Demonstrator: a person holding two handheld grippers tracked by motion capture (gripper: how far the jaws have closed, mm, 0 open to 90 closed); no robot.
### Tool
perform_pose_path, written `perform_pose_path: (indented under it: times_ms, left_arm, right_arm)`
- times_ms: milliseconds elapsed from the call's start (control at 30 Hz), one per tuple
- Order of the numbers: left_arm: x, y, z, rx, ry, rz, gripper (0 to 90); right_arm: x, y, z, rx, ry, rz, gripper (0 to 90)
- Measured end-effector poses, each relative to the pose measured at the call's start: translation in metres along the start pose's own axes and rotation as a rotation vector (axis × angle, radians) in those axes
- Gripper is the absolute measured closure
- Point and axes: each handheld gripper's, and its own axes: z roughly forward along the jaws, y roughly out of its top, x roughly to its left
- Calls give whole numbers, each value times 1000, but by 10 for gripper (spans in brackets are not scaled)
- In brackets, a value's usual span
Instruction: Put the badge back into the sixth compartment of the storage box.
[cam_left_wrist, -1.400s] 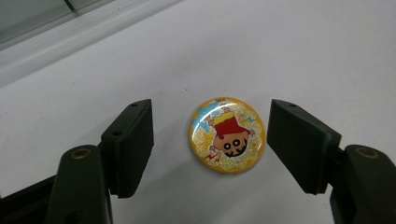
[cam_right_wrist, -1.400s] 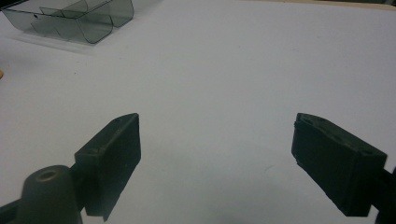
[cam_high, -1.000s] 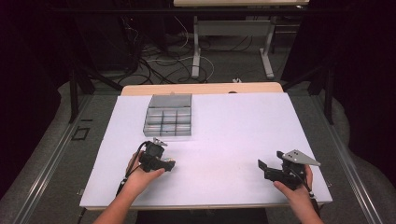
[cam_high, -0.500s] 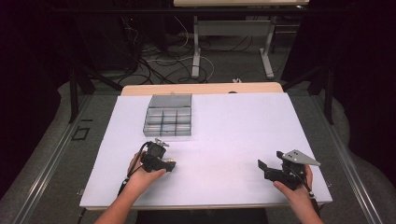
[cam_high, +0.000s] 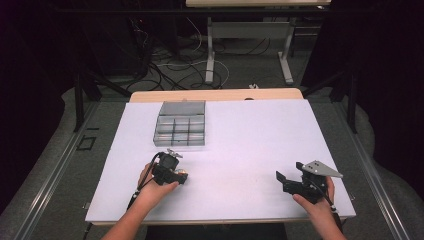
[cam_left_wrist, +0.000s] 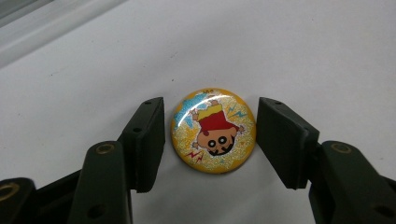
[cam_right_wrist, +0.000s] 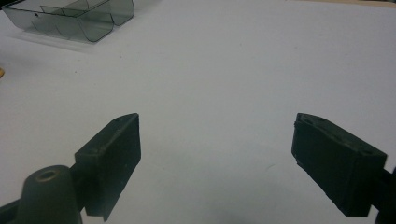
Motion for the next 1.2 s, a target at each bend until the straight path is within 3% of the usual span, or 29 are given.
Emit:
perform_pose_path:
  times_ms: [500, 1200]
  left_arm:
    - [-2, 2, 0, 10, 11, -13, 468]
    - [2, 1, -2, -1, -17, -48, 468]
  right_arm:
    - [0, -1, 1, -14, 4, 4, 149]
    - [0, -1, 1, -13, 7, 12, 149]
